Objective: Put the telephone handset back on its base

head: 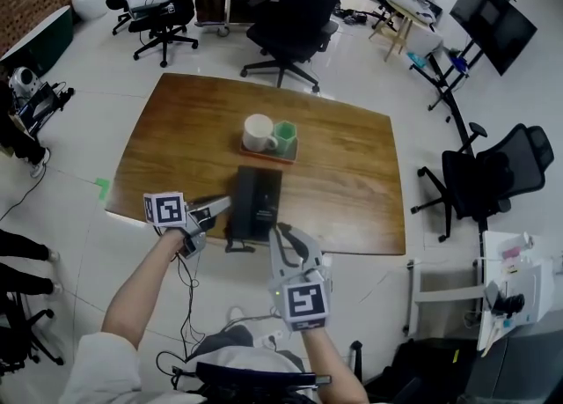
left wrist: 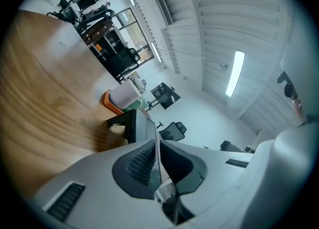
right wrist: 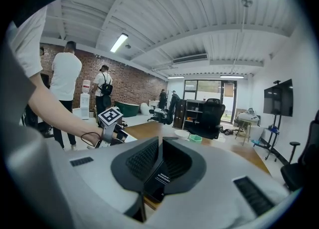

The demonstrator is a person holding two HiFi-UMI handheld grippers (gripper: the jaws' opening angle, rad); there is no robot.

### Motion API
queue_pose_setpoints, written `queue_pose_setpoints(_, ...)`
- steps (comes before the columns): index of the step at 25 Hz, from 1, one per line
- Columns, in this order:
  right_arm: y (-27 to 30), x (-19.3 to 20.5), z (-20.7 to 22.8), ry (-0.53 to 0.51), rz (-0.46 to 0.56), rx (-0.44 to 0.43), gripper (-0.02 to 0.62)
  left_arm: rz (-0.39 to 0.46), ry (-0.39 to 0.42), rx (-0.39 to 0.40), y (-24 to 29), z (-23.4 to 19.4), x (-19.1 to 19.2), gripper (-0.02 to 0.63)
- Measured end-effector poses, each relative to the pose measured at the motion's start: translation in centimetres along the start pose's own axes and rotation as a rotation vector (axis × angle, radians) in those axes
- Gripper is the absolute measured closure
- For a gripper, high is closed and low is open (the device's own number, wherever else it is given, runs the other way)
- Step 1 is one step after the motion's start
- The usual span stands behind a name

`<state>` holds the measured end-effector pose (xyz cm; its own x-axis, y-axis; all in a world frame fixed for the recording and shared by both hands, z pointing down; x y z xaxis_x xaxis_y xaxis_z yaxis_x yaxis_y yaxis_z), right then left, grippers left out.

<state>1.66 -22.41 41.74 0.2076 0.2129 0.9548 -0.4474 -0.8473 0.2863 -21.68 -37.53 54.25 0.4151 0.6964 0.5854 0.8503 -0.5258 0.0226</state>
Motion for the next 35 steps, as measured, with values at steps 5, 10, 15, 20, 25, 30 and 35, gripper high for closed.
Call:
queue_pose_setpoints(5, -1.7, -0.7, -0.6, -0.017, 0.029, -0.028, 0.571, 0.034, 0.107, 0.048, -0.5, 5.2, 1.3, 0.583)
queue_pose_setpoints(10, -4.5, -1.0, -1.4, -0.036, 0.055, -0.052, 0.571, 0.112, 0.238, 0.055, -1.7, 10.6, 3.3, 0.604)
queue_pose_setpoints(15, -7.4, -0.9, -1.8, -0.055, 0.081, -0.068, 0.572, 0.157, 0.386, 0.002, -2.7, 15.7, 5.8, 0.604)
queue_pose_setpoints(20, -10.6, -1.0, -2.2, -0.093, 0.105, -0.087, 0.573, 0.199, 0.496, -0.035, -3.7, 20.5, 8.3, 0.604)
queue_pose_setpoints(25, -13.7, -0.6, -2.6, -0.085, 0.134, -0.096, 0.591, 0.244, 0.592, -0.084, -4.8, 25.0, 11.3, 0.604)
queue_pose_setpoints(30, -16.8, -0.1, -3.2, -0.096, 0.159, -0.118, 0.591, 0.269, 0.679, -0.111, -5.6, 29.6, 14.9, 0.604)
queue_pose_setpoints(35, -20.2, 0.7, -4.6, -0.094, 0.185, -0.154, 0.591, 0.321, 0.765, -0.16, -7.3, 34.5, 18.5, 0.604)
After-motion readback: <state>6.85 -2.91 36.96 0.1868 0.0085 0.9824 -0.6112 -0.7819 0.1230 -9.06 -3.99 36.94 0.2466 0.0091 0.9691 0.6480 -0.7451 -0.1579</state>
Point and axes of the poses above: the fingertips, and each gripper's own axes: y forward along the fingers, z to its right, x out of its underside, the point moved 10 cm from there along -y, backward along the fingers, and after that the axes turned 1 degree about y, right-handed, at the moved point
